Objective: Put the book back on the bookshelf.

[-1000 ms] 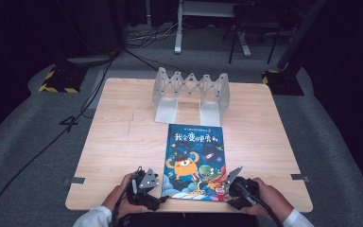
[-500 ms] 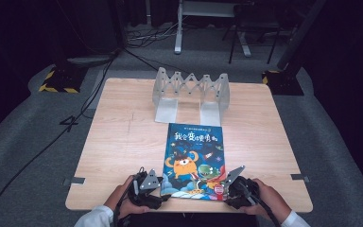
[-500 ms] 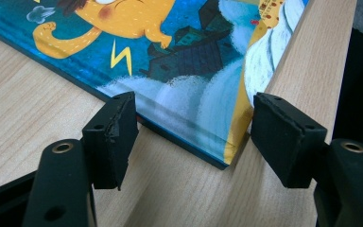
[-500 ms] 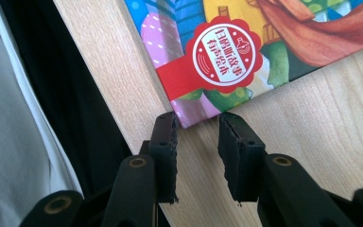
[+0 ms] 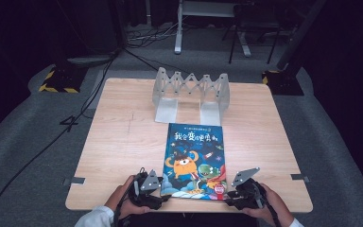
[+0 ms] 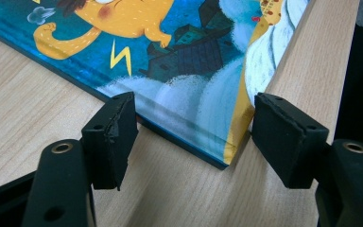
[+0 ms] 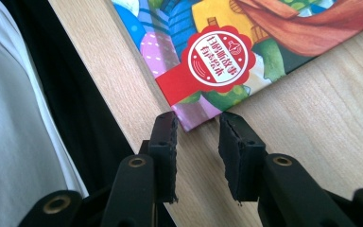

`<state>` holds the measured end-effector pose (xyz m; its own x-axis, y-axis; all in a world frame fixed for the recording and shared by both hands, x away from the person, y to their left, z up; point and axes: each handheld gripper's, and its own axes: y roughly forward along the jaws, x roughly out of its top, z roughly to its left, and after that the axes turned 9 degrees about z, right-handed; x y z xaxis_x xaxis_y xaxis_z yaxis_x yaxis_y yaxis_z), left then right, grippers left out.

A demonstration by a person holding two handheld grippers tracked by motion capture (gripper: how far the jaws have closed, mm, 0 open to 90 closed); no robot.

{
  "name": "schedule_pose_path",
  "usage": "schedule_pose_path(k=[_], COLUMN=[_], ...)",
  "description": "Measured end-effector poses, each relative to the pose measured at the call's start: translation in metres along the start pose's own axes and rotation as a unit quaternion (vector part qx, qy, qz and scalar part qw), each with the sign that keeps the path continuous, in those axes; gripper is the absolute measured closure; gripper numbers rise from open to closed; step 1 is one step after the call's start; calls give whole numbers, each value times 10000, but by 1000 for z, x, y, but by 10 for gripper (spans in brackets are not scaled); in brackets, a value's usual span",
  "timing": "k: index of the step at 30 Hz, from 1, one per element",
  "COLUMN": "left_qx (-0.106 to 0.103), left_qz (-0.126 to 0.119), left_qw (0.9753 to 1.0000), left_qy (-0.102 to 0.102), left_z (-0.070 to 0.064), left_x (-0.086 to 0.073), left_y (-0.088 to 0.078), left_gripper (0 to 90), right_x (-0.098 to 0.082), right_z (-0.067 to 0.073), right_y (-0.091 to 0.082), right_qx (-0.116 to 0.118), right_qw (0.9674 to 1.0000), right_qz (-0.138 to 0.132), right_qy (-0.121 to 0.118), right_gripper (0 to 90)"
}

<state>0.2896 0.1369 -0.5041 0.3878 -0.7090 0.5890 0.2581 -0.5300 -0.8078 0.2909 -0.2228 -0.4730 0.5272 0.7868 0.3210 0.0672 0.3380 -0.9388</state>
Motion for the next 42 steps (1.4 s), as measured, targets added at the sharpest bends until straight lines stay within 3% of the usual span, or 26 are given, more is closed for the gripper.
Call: schedule_pose_path(k=[2,3,4,5,6,8,9,10,14,18,19,20,21,22,23,24,26,27,29,31,32,33,38,41,42], left_qx=[-5,-7,-4,-4,1,5,5,5,32,26,17,5,2,-1,-4,-14,-17,-16,-30,-39,-46,-47,-29,-12,-12], left_qz=[-5,-15,-10,-10,-17,-17,-17,-16,-12,-8,-12,-15,-16,-20,-19,-17,-20,-17,-15,-21,-26,-9,-6,14,18], left_qw=[10000,10000,10000,10000,10000,10000,10000,10000,10000,10000,10000,10000,10000,10000,10000,10000,10000,10000,10000,10000,10000,10000,10000,10000,10000], left_qy=[-4,3,4,4,15,12,12,13,-18,3,4,3,6,8,10,13,11,14,-7,-9,-4,-19,42,63,63], left_z=[0,0,0,0,-1,-1,-1,-1,-2,-1,-1,-1,-1,-1,-1,0,0,0,0,0,1,0,0,-1,-1], left_x=[0,0,0,0,0,0,0,0,0,1,0,0,0,0,0,0,0,0,0,0,0,0,0,1,0], left_y=[0,0,0,0,1,1,1,1,1,1,1,1,1,1,1,0,1,0,0,0,0,0,0,1,1], left_gripper=[326,326,325,326,325,325,325,325,323,323,323,324,324,324,324,323,323,322,320,316,316,312,301,296,296], right_x=[0,5,9,15,20,29,29,35,38,36,34,30,30,23,23,16,14,10,5,5,4,5,8,11,11], right_z=[3,5,6,8,9,12,12,12,7,11,13,13,13,12,12,10,9,6,4,3,1,-4,-9,-20,-20], right_y=[-1,-1,-2,-2,-2,0,0,2,2,2,2,1,1,0,0,0,0,0,1,0,-2,-7,-14,-18,-18], right_qx=[-98,-55,-201,-461,-564,-586,-586,-438,-322,-469,-540,-515,-515,-485,-485,-380,-323,-172,-48,35,156,429,594,845,845], right_qw=[9999,9991,9981,9951,9916,9849,9849,9833,9849,9853,9857,9890,9890,9927,9927,9963,9973,9991,9999,10000,9996,9976,9950,9892,9892], right_qz=[115,383,549,829,1113,1501,1501,1636,1590,1511,1466,1290,1290,1002,1002,712,600,366,110,-9,-214,-544,-804,-1181,-1181], right_qy=[-79,-172,-216,-269,-330,-631,-631,-665,-606,-643,-629,-510,-510,-464,-464,-291,-272,-125,-77,-76,-62,73,81,220,220], right_gripper=[749,747,730,683,676,678,678,724,763,767,770,771,771,770,770,767,765,761,747,709,649,571,462,417,417])
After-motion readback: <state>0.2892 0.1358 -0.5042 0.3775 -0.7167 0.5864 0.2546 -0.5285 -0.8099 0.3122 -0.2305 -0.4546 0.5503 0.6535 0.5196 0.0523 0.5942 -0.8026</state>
